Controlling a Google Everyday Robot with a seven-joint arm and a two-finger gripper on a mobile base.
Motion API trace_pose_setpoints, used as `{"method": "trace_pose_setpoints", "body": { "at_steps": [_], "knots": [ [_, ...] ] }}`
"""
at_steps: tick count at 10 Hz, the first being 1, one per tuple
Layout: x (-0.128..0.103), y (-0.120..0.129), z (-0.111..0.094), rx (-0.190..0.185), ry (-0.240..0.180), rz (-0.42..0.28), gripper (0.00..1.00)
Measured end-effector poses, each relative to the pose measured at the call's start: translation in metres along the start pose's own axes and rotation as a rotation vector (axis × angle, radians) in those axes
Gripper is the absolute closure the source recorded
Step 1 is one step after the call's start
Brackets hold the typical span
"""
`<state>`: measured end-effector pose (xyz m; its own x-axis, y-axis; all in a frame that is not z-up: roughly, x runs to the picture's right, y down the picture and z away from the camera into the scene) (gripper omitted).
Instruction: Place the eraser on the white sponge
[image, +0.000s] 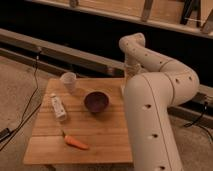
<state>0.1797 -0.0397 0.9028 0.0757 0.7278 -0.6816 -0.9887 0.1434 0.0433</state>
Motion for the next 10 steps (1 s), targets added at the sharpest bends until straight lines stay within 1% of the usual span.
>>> {"method": "trace_pose_setpoints", "body": {
  "at_steps": [4,10],
  "knots": [
    [-0.009,0.004,0.023,-0.017,0.030,-0.013,1.00],
    [-0.013,0.015,0.044,-0.040,0.063,-0.034,1.00]
  ]
}}
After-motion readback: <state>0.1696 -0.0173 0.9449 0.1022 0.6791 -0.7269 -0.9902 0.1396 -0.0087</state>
